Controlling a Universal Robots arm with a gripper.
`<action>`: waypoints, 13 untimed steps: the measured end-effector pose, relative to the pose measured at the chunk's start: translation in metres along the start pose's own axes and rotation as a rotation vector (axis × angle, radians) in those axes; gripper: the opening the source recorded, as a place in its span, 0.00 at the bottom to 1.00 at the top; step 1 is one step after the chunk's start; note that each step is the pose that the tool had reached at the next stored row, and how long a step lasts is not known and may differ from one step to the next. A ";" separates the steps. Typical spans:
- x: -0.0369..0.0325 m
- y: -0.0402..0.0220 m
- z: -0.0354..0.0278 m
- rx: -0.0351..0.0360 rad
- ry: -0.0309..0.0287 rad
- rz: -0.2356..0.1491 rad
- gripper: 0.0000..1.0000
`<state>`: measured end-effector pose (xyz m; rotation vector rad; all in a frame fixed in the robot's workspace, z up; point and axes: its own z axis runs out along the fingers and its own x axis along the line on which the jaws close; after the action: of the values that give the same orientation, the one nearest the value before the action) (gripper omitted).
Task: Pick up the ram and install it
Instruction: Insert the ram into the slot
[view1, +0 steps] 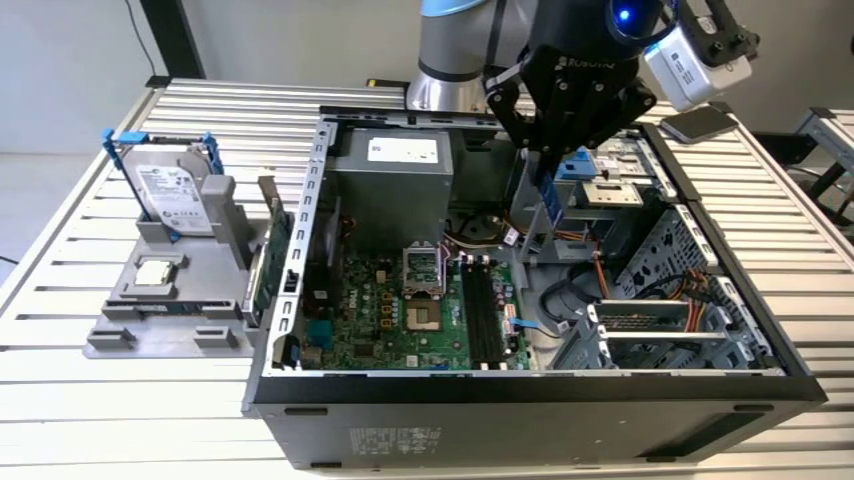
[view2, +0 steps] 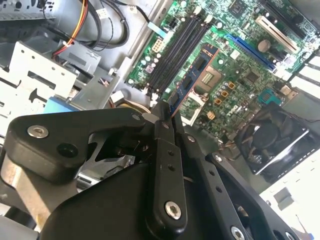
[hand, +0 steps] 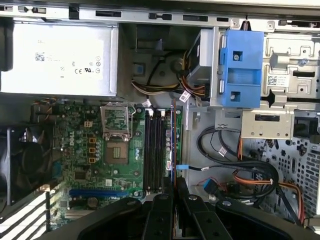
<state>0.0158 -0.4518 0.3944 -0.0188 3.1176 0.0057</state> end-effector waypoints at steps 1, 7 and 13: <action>-0.0002 0.0000 0.0009 -0.0002 -0.0001 0.001 0.00; -0.0010 0.0000 0.0069 0.0008 -0.0001 0.004 0.00; -0.0021 -0.0001 0.0128 0.0040 0.0000 0.009 0.00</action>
<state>0.0182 -0.4518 0.3817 -0.0052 3.1177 -0.0003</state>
